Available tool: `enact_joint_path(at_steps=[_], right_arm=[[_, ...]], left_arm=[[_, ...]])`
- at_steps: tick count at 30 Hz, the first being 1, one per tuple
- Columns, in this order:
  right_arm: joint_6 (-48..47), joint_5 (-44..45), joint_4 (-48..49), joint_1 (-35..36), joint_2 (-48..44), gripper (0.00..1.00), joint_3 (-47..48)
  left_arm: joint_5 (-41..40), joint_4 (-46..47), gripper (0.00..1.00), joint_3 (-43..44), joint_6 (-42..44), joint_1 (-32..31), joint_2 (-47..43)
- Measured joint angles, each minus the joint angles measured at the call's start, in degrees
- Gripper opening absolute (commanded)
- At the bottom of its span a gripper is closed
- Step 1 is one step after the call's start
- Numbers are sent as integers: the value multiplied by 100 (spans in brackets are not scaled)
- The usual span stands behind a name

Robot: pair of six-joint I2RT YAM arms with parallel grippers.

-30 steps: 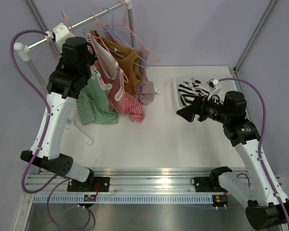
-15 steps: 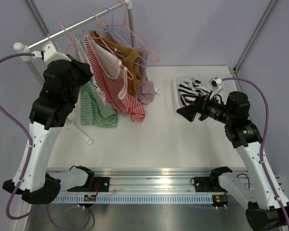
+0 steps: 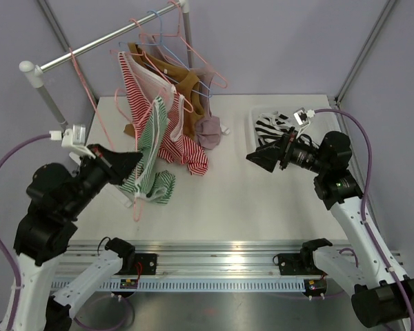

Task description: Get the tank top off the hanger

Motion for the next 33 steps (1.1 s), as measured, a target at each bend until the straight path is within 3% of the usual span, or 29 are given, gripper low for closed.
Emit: enact_joint_path(at_steps=[5, 10, 14, 23, 26, 27, 28, 32, 33], right_arm=[[503, -323, 1141, 275, 310, 99, -267], [55, 481, 1213, 1727, 446, 96, -184], [-234, 1366, 1259, 2376, 505, 88, -72], [-682, 2697, 1180, 3104, 946, 77, 234], [-739, 2815, 1141, 3187, 1075, 63, 275], [-761, 2837, 1145, 3204, 1117, 55, 289], [-789, 2846, 1143, 3213, 1143, 39, 291], [-848, 2977, 1117, 3244, 1169, 20, 293], [-879, 3047, 1106, 3244, 1169, 7, 293]], left_arm=[[1456, -289, 0, -243, 267, 0, -986], [2697, -457, 0, -496, 426, 0, -1425], [3128, -490, 0, -710, 433, 0, -1436], [3482, -234, 0, -1054, 315, 0, -1412], [3499, -98, 0, -1106, 282, 0, -1364], [3499, -72, 0, -1119, 271, 0, -1340], [3499, -46, 0, -1134, 267, 0, -1307], [3423, -52, 0, -1137, 304, 0, -1158], [3344, -90, 0, -1128, 350, 0, -1119]])
